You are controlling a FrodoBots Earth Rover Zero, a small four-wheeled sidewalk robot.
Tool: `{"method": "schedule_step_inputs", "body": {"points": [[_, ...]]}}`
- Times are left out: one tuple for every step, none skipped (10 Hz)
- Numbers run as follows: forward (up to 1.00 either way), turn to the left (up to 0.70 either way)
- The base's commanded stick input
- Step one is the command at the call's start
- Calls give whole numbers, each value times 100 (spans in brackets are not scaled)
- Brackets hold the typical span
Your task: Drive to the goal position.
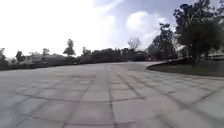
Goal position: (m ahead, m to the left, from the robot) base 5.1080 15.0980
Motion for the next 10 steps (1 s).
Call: {"method": "schedule_step_inputs", "body": {"points": [[70, 0], [70, 0], [70, 0], [70, 0], [70, 0], [70, 0], [70, 0], [70, 6], [70, 33], [70, 35]]}}
